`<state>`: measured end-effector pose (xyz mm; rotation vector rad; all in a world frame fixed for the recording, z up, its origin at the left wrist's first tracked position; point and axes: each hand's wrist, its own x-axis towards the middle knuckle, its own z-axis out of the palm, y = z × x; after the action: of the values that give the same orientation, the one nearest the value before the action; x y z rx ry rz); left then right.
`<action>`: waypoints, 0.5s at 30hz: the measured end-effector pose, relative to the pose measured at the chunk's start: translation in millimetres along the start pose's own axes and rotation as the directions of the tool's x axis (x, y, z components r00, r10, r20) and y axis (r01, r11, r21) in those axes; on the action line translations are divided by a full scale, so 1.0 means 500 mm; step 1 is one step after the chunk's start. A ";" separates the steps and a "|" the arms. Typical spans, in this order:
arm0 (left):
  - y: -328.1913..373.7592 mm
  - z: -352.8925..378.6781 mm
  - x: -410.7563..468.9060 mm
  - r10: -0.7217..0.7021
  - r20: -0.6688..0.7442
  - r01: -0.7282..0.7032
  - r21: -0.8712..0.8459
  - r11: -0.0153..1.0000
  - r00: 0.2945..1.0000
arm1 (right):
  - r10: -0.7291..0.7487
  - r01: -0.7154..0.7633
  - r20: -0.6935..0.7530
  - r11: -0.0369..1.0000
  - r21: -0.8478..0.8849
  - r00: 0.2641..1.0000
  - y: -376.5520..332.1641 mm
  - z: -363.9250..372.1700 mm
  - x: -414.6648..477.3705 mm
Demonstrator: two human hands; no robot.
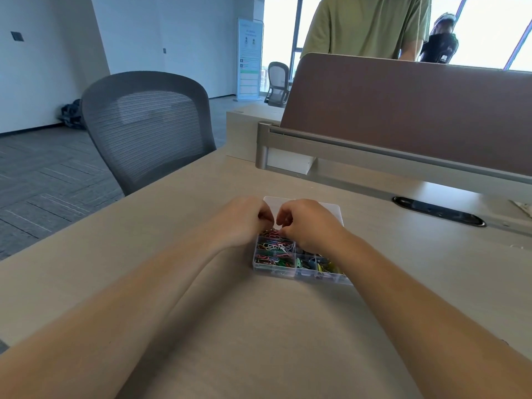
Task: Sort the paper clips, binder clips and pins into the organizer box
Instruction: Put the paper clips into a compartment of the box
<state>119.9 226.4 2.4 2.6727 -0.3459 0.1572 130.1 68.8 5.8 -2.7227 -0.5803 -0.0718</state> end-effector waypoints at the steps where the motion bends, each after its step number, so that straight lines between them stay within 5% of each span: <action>1: 0.002 0.000 0.000 0.000 0.007 0.000 -0.015 1.000 1.000 | 0.000 0.000 -0.001 1.000 -0.001 1.000 -0.001 -0.001 0.000; 15: 0.018 0.017 0.000 -0.002 -0.003 0.002 0.034 0.999 1.000 | 0.023 -0.023 -0.017 1.000 -0.015 1.000 0.011 -0.004 -0.003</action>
<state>118.1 214.6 -1.3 2.7057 -0.3420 0.1679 131.1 63.1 5.5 -2.7402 -0.5454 -0.0929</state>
